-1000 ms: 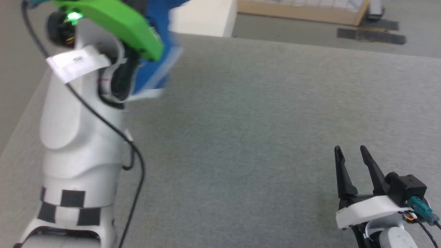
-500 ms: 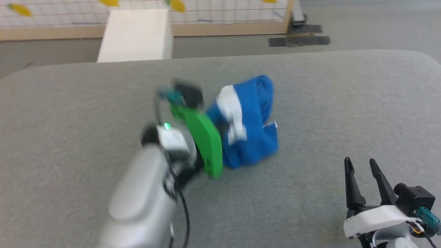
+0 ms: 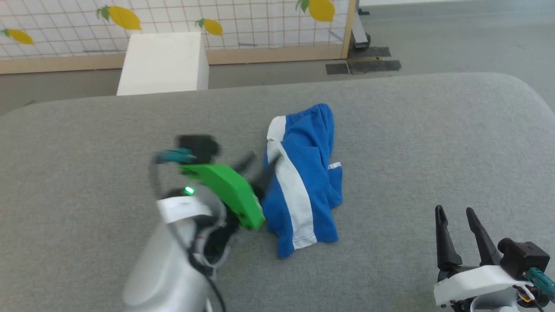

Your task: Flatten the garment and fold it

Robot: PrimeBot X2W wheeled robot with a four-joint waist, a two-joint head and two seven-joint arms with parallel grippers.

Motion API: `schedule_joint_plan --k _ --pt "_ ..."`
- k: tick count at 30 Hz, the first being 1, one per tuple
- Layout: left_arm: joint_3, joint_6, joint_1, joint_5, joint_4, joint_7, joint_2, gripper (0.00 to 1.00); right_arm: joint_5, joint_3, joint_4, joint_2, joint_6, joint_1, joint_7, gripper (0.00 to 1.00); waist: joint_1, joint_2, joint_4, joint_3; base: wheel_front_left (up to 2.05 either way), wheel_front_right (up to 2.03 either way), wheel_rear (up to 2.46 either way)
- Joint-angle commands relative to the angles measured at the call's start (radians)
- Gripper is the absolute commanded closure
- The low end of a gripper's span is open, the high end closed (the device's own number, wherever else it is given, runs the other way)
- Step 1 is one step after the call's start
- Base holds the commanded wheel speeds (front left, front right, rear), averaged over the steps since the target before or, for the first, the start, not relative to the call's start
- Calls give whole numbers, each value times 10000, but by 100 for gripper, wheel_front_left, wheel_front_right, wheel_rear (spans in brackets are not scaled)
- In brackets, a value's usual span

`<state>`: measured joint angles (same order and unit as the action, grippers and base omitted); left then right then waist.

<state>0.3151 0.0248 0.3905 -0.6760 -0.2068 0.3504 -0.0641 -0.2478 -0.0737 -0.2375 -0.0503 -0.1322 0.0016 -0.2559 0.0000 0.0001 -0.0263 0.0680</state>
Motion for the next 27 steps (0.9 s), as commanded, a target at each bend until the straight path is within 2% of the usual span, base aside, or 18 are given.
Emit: schedule_joint_plan --k 1,3,6,8,11,14,18,19,21,27 --pt "-245 -43 -6 -59 214 -433 -115 0 -41 -9 33 1 15 47 -58 0 0 -1 164 -165 0 0 0" --pt "-646 -104 -252 319 575 -1468 -439 0 -43 -13 36 1 15 63 -58 0 0 -1 249 -227 0 0 0" --pt "-895 -361 -918 1730 763 -3479 -1194 0 -66 51 12 1 15 116 -58 0 0 -1 332 -308 0 0 0" --pt "-1044 -629 -1469 2187 712 -4557 -1282 0 -89 134 -136 1 15 166 -58 0 0 -1 353 -373 0 0 0" --pt "-1042 -940 -2206 2769 601 -5587 -1364 0 -127 200 -408 1 15 222 42 0 0 -1 405 -441 0 0 0" --pt "-1219 -1177 -2858 2891 663 -5982 -1151 0 -66 342 -429 1 15 202 320 0 0 -1 476 -472 0 0 0" --pt "-1629 -1412 -3478 2929 910 -6102 -884 0 -150 1056 -402 1 15 -53 1581 0 0 -1 543 -425 0 0 0" --pt "-1812 -1369 -3677 3022 1154 -6115 -718 0 -13 1729 -414 1 15 -563 2812 0 0 -1 673 -253 0 0 0" --pt "-1817 -1272 -3698 3130 1214 -6117 -632 0 106 2072 -618 1 15 -951 3759 0 0 -1 815 -126 0 0 0" --pt "-1785 -1029 -3348 3273 1231 -6120 -344 0 688 2523 -1356 1 15 -2103 5453 0 0 -1 1397 372 0 0 0"
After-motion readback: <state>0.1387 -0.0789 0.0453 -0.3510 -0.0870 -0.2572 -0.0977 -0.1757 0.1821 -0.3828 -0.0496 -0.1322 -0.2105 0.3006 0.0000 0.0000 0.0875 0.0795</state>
